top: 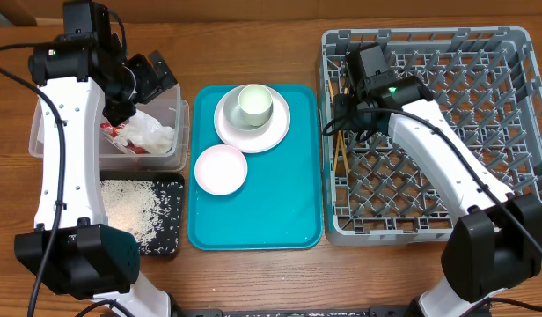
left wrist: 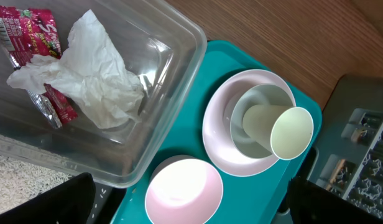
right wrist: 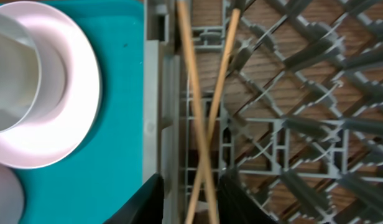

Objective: Sort waste into correct bins and load items into the dishwasher
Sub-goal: 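Lower the second chopstick into the rack and open right gripper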

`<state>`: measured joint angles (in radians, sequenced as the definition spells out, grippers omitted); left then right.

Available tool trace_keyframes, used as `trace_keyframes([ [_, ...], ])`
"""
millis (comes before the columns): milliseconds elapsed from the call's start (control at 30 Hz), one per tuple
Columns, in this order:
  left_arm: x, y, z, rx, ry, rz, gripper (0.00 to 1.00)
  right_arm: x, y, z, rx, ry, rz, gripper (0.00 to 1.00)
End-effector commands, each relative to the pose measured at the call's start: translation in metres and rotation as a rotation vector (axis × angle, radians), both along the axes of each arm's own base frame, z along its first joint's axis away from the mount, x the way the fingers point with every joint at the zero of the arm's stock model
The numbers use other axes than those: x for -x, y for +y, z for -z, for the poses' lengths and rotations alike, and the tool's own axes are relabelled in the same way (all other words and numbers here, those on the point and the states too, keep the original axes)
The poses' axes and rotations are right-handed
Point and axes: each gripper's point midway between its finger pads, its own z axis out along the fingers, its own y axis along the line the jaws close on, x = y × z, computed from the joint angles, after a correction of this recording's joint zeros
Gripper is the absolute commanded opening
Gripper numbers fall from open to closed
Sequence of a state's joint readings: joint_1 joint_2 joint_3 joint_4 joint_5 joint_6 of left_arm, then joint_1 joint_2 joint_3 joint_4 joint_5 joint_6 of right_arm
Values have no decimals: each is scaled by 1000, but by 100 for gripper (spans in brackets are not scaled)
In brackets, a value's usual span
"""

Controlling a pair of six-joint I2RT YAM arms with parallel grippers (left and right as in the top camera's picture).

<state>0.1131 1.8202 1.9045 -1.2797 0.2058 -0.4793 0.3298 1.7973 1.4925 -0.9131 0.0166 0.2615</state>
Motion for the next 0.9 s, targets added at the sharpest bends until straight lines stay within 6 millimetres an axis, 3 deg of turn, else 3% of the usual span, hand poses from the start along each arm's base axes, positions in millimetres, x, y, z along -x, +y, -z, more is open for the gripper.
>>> trace_keyframes([
  [0,-2,0,-4,-8,-13,8,100,6,8,4,-39,25,-22,31],
  [333,-2,0,-4,-8,-13,8,100,20,9,33,-49,74,-32,30],
  [433,-2,0,-4,-8,-13,8,100,24,16,41,-71,81,-51,23],
  [600,-2,0,-4,-8,-13,8,100,29,25,41,-89,91,-75,19],
  [867,-2,0,-4,-8,-13,8,100,35,22,44,-77,119,-77,16],
])
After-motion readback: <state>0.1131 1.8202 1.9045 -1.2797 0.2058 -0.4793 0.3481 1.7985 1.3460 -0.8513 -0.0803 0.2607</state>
